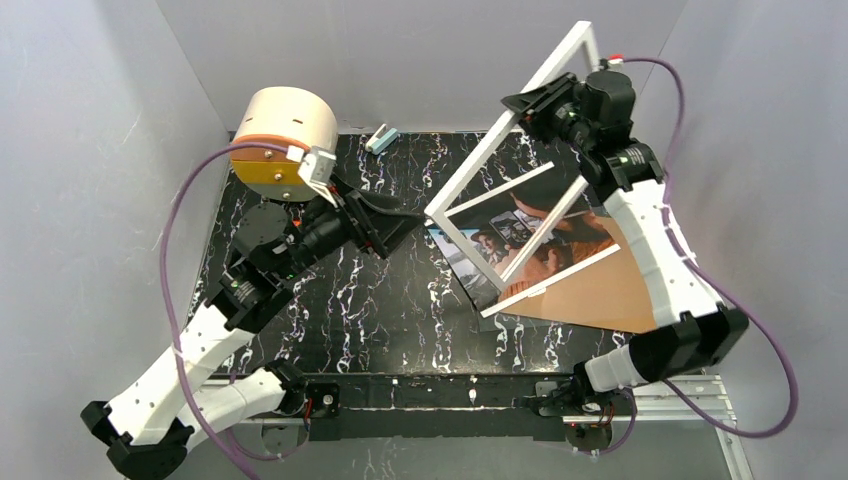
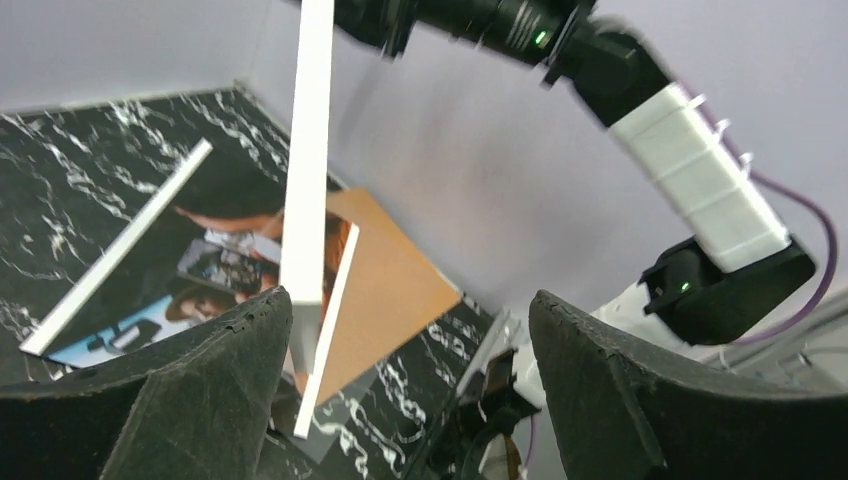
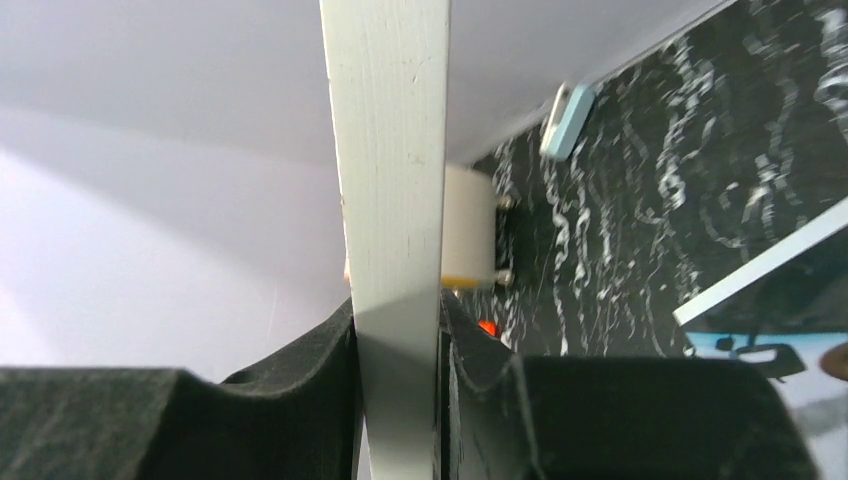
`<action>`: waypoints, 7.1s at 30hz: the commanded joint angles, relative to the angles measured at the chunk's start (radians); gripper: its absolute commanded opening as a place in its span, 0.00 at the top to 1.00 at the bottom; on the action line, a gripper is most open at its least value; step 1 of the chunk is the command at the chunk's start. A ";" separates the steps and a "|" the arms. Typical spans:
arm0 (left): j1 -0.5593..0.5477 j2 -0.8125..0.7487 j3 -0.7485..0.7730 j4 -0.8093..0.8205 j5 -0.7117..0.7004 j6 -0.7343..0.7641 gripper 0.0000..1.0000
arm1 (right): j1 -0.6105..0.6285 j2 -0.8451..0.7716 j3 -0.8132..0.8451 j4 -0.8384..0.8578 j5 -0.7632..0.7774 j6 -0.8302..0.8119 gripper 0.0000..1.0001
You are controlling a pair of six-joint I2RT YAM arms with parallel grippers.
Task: Put the photo into the frame
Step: Turn over the photo frame at the center of the board, then pick up the photo frame item at the center of the board.
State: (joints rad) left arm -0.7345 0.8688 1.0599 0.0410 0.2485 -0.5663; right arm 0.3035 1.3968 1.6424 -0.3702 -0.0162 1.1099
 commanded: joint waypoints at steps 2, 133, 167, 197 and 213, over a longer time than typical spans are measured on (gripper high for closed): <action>0.002 -0.028 0.136 -0.140 -0.189 -0.006 0.13 | 0.039 0.057 0.073 0.236 -0.425 -0.058 0.81; 0.569 0.522 0.110 -0.580 0.109 0.101 0.17 | 0.028 -0.017 -0.480 -0.324 0.133 -0.429 0.08; -0.006 1.310 0.538 0.063 0.310 -0.085 0.31 | -0.273 -0.565 -1.238 -0.301 -0.242 0.038 0.15; -0.022 1.599 0.778 -0.371 0.041 0.182 0.38 | -0.273 -0.746 -1.418 0.144 -0.179 0.064 0.12; -0.002 1.637 0.831 -0.434 0.025 0.186 0.38 | -0.273 -0.944 -1.442 0.270 -0.210 0.142 0.21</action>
State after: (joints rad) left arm -0.7380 2.4130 1.9312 -0.1913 0.3180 -0.4000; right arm 0.0322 0.5076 0.1829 -0.2485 -0.2195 1.2049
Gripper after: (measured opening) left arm 0.618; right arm 0.794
